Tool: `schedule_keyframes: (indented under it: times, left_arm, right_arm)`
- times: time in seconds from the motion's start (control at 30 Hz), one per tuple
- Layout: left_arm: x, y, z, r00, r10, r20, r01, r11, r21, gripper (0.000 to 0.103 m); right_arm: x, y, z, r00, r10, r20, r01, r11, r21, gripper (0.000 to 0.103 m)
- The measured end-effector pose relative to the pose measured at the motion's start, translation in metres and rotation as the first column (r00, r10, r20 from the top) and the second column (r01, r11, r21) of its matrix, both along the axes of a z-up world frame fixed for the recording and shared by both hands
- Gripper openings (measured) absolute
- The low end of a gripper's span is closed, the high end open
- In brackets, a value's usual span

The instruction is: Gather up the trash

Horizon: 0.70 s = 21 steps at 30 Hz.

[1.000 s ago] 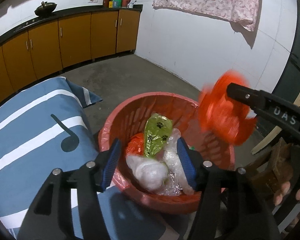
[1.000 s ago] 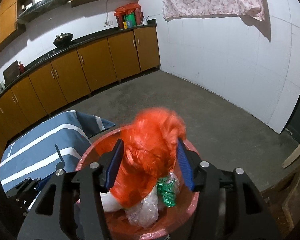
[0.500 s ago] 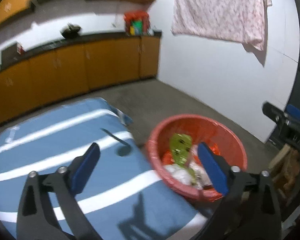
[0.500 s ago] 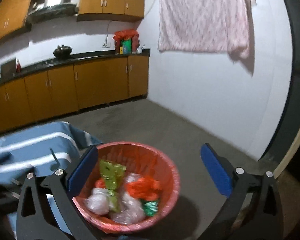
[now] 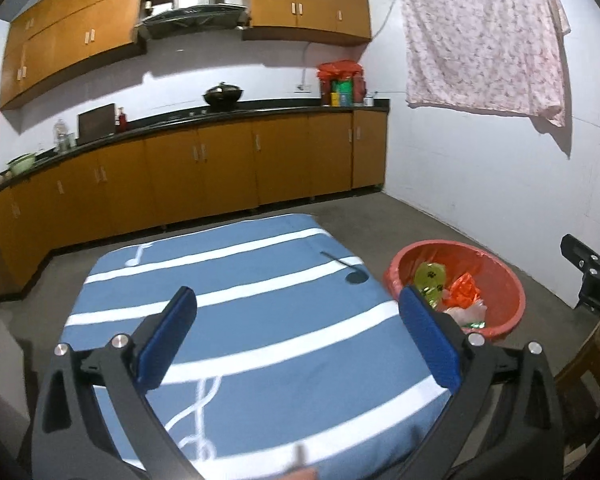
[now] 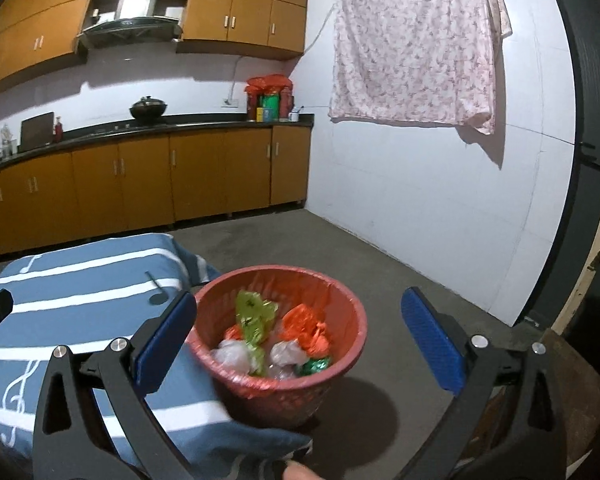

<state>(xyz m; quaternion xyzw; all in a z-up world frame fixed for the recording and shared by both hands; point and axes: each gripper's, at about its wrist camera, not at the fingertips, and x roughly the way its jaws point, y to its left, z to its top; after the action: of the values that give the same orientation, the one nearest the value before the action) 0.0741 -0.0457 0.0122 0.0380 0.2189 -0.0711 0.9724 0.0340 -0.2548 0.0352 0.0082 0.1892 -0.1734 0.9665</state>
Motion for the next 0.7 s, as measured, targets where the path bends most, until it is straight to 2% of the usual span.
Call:
schedule_keyframes:
  times: [0.23, 0.7]
  left_arm:
    - [-0.041, 0.021, 0.001, 0.998, 0.051, 0.026, -0.051, 0.999, 0.007, 0.099]
    - [-0.079, 0.043, -0.007, 0.996, 0.085, 0.003, -0.084, 0.996, -0.027, 0.099]
  right_arm:
    - [-0.020, 0.028, -0.007, 0.997, 0.074, -0.020, -0.074, 0.997, -0.006, 0.101]
    - [-0.052, 0.056, -0.016, 0.995, 0.099, -0.032, -0.100, 0.995, -0.025, 0.101]
